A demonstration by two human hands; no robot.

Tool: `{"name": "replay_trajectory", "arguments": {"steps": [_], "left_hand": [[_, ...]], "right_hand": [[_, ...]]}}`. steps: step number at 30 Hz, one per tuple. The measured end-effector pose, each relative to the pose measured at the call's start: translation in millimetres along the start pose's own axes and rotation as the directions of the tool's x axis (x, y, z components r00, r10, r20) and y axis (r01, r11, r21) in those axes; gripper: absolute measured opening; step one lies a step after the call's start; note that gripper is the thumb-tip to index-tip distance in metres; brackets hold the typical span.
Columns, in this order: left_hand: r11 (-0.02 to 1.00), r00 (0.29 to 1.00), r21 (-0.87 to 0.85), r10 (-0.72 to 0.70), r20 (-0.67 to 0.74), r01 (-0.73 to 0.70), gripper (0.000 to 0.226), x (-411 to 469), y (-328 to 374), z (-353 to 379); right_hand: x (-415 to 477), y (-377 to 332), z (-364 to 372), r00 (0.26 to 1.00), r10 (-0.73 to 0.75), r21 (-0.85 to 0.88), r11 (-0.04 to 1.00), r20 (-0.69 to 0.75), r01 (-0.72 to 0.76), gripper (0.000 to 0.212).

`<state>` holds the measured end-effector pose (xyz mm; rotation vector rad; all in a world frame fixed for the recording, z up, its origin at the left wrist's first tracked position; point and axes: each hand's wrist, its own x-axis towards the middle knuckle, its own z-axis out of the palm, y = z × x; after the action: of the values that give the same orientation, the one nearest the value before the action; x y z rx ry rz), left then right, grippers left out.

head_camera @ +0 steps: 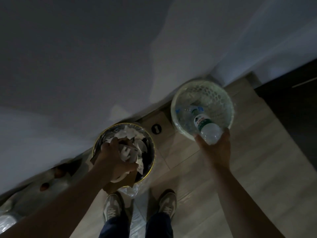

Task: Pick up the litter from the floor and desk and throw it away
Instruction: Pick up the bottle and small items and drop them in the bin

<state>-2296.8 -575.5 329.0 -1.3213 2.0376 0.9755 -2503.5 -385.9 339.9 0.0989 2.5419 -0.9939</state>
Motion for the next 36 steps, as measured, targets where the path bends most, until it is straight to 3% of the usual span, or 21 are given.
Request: {"name": "replay_trajectory", "arguments": {"steps": [1, 3, 7, 10, 18, 22, 24, 26, 28, 32, 34, 36], "left_hand": [[1.000, 1.000, -0.009, 0.001, -0.007, -0.001, 0.116, 0, -1, -1], [1.000, 1.000, -0.019, -0.015, -0.017, 0.015, 0.114, -1, -7, -4], [0.997, 0.997, -0.027, -0.068, -0.025, 0.067, 0.110, -8, -38, -15], [0.996, 0.995, -0.003, -0.094, -0.042, 0.094, 0.101, -13, -69, -26], [0.991, 0.989, 0.027, -0.132, -0.064, 0.134, 0.098, -23, -136, -46], [0.986, 0.987, 0.062, -0.150, -0.064, 0.154, 0.100, -25, -165, -46], [0.984, 0.987, 0.094, -0.149, -0.057, 0.154, 0.102, -27, -179, -45], [0.981, 0.986, 0.103, -0.157, -0.052, 0.162, 0.104, -27, -189, -44], [0.980, 0.986, 0.113, -0.158, -0.046, 0.162, 0.106, -27, -194, -43], [0.987, 0.990, 0.096, -0.127, -0.052, 0.132, 0.105, -26, -195, -39], [0.989, 0.991, 0.077, -0.125, -0.046, 0.128, 0.103, -23, -189, -35], [0.991, 0.991, 0.048, -0.125, -0.048, 0.127, 0.104, -17, -178, -28]], "right_hand": [[-1, 1, 4, 0.998, 0.015, -0.017, 1.000, 0.053, -0.014, 0.101], [-9, 4, 16, 0.989, 0.021, -0.082, 0.997, 0.145, -0.009, 0.094], [-52, 7, 53, 0.944, 0.038, -0.201, 0.979, 0.329, 0.030, 0.050], [-98, 5, 85, 0.892, 0.054, -0.204, 0.978, 0.450, 0.044, 0.032], [-176, 5, 177, 0.740, 0.237, -0.242, 0.965, 0.629, -0.103, 0.040], [-188, 2, 215, 0.808, 0.281, -0.300, 0.944, 0.518, -0.136, 0.082], [-193, 2, 226, 0.842, 0.298, -0.340, 0.929, 0.449, -0.147, 0.091], [-194, 3, 237, 0.819, 0.361, -0.292, 0.924, 0.446, -0.248, 0.091], [-191, 4, 245, 0.749, 0.431, -0.140, 0.896, 0.503, -0.421, 0.090], [-186, 2, 225, 0.564, 0.556, 0.001, 0.712, 0.611, -0.702, 0.081], [-184, 4, 200, 0.513, 0.567, -0.015, 0.680, 0.644, -0.733, 0.073], [-180, 8, 170, 0.536, 0.568, -0.051, 0.714, 0.625, -0.698, 0.058]]}}
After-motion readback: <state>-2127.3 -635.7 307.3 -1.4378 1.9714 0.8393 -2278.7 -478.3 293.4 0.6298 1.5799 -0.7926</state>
